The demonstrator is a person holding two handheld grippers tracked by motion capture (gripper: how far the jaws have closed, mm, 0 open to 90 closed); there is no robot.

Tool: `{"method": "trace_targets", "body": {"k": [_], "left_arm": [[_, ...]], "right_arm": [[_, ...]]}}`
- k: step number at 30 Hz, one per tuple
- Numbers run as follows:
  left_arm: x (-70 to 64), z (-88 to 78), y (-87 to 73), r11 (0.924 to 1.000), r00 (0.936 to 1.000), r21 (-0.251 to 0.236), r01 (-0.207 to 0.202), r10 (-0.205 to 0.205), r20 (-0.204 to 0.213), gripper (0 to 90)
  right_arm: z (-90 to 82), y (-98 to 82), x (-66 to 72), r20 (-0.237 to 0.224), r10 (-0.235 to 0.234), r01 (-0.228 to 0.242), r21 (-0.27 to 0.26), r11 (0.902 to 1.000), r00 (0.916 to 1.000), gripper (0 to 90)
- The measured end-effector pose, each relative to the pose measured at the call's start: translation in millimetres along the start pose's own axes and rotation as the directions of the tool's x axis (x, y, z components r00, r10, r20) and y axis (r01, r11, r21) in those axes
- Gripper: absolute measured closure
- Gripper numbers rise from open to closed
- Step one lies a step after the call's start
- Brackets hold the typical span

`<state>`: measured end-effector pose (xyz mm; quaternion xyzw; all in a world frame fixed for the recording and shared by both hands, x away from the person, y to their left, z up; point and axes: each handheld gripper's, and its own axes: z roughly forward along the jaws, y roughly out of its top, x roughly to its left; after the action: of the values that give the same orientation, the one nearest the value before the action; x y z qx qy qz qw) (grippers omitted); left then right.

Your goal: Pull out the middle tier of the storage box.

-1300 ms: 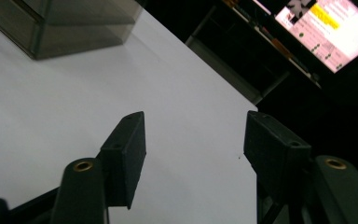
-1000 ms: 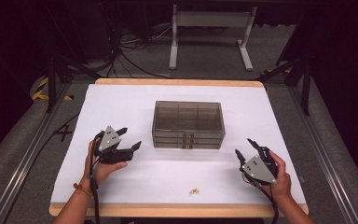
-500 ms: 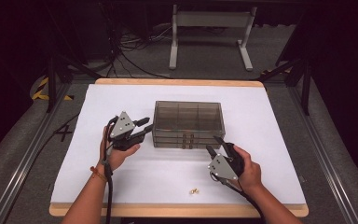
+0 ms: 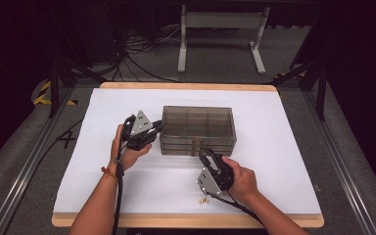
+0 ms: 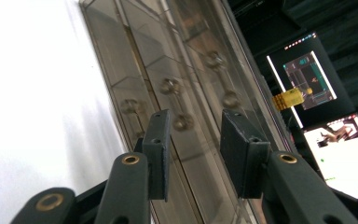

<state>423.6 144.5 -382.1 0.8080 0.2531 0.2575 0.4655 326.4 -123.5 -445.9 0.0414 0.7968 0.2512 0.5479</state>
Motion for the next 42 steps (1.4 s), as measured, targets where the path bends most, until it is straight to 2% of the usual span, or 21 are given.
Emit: {"method": "trace_targets", "body": {"k": [1,5,6,7,9,12,13,15,16,18,19,21,22,24,27,42], "left_arm": [[0.2,0.5,-0.3,1.0000,1.0000,-0.003,0.009,-0.009,-0.001,81.0],[-1.5,3.1,1.1,0.9999,0.9995,0.002,-0.016,0.016,-0.026,83.2],[-1.5,3.1,1.1,0.9999,0.9995,0.002,-0.016,0.016,-0.026,83.2],[-2.3,4.2,0.4,1.0000,1.0000,-0.005,0.002,-0.002,-0.001,82.9],[-2.1,4.2,0.3,1.0000,1.0000,-0.006,-0.003,0.003,0.001,83.6],[-2.0,4.9,0.3,1.0000,1.0000,-0.005,0.004,-0.004,-0.001,84.5],[-2.2,5.2,0.2,1.0000,1.0000,-0.007,0.006,-0.006,-0.003,84.5],[-2.2,5.4,0.3,1.0000,1.0000,-0.008,-0.003,0.002,-0.006,85.6],[-2.0,5.3,0.0,1.0000,1.0000,-0.007,0.000,0.000,-0.006,85.7],[-1.8,5.6,-0.2,0.9999,1.0000,-0.010,0.002,-0.002,-0.003,85.9],[-2.0,5.9,-0.6,0.9999,1.0000,-0.014,0.008,-0.008,0.000,85.9],[-1.3,5.7,-1.2,0.9998,0.9999,-0.017,0.014,-0.014,0.004,86.0],[-0.9,6.0,-1.4,0.9996,0.9998,-0.021,0.020,-0.020,0.009,86.0],[-0.7,6.0,-1.3,0.9996,0.9998,-0.020,0.017,-0.017,0.007,86.0],[-0.8,5.9,-1.5,0.9995,0.9997,-0.021,0.022,-0.022,0.006,86.0],[-0.4,5.6,-2.8,0.9992,0.9996,-0.028,0.029,-0.028,0.009,86.0]], "right_arm": [[2.1,2.1,2.1,0.003,-0.014,0.014,0.003,0.9999,0.9999,64.9],[11.1,6.6,8.5,0.025,-0.061,0.060,0.039,0.9975,0.9978,67.4],[13.0,6.7,8.7,0.028,-0.063,0.062,0.047,0.9970,0.9976,67.8],[15.0,6.6,9.0,0.021,-0.048,0.047,0.056,0.9973,0.9986,68.2],[16.3,6.4,9.8,0.026,-0.044,0.042,0.065,0.9970,0.9987,68.4],[22.0,7.4,15.8,0.031,-0.091,0.088,0.082,0.9927,0.9954,70.2],[22.0,7.4,15.8,0.031,-0.091,0.088,0.082,0.9927,0.9954,70.2],[23.5,10.5,18.4,0.063,-0.135,0.129,0.088,0.9877,0.9889,74.7],[24.4,13.1,18.3,0.080,-0.129,0.122,0.090,0.9885,0.9884,77.0],[24.6,14.2,19.8,0.085,-0.128,0.119,0.100,0.9878,0.9881,77.2],[25.2,15.1,22.3,0.102,-0.147,0.136,0.108,0.9848,0.9838,77.7],[26.9,15.7,27.5,0.146,-0.203,0.186,0.122,0.9749,0.9683,78.8],[28.3,17.1,31.5,0.166,-0.247,0.225,0.137,0.9646,0.9548,79.8],[29.6,18.8,35.5,0.183,-0.273,0.246,0.157,0.9566,0.9445,80.3],[30.0,19.2,37.1,0.190,-0.274,0.246,0.161,0.9559,0.9427,80.7],[28.2,20.1,35.1,0.176,-0.253,0.224,0.169,0.9598,0.9513,80.8]]}}
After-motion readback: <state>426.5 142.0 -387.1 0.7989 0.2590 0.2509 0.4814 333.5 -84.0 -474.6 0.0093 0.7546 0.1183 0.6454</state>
